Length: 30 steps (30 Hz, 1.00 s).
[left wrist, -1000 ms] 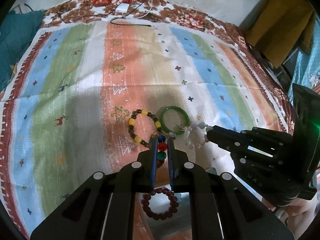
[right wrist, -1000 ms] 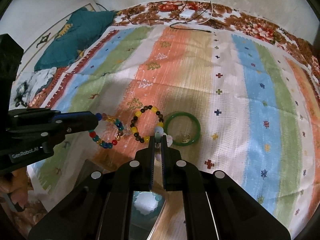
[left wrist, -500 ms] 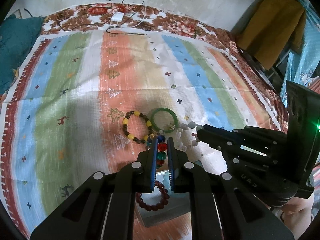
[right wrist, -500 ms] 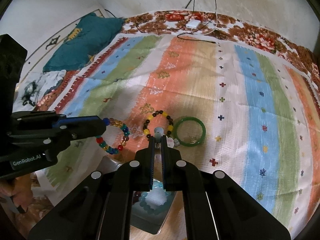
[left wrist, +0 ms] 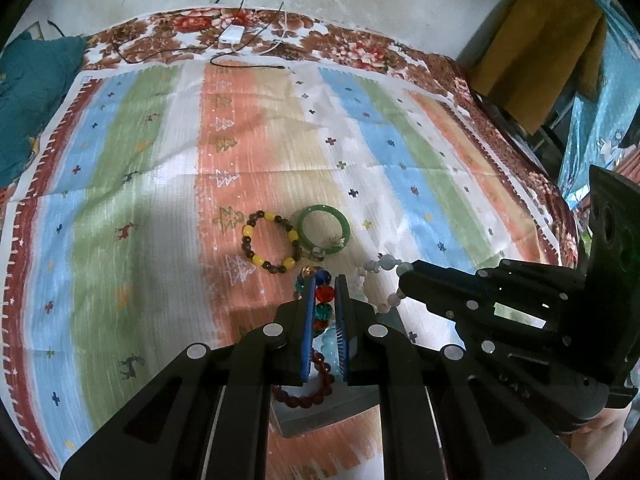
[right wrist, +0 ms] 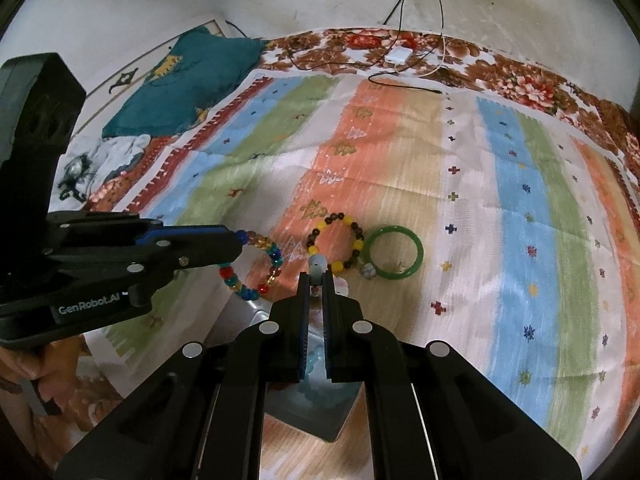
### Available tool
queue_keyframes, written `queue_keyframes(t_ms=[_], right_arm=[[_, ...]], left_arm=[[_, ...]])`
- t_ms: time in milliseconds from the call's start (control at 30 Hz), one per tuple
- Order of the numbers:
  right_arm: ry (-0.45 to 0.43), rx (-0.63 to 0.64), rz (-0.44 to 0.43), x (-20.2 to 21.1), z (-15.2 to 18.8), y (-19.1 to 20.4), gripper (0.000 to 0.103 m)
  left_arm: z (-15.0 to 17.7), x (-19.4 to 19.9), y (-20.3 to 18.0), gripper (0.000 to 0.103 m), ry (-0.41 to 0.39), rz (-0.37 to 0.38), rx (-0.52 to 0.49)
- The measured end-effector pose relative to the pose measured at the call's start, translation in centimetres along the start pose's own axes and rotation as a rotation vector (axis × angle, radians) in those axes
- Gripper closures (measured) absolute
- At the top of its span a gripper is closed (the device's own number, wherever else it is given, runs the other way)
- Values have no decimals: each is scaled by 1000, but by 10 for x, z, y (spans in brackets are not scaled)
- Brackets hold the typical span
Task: Organize jewelry
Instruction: 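Lift both held bracelets and carry them over the silver tin box, then open both grippers to release the bracelets into the tin box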
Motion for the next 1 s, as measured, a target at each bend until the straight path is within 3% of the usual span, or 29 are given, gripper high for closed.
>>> queue_keyframes(t_ms=[867, 1000], right_arm=[[60, 16, -37, 9, 48, 15, 96], [85, 3, -19, 3, 51, 11, 95]], left_arm=[[46, 4, -21, 94, 38, 29, 12], [47, 2, -13, 77, 44, 7, 35]])
Point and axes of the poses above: each gripper's, at about its wrist camera, not at the fingertips, and x roughly against the way its jaws point, y to its left, z to its underside, the point moved 8 cm from there along -x, roughly the way its jaws point, and after that the axes turned 11 degrees about -x, right-handed, at the moved point
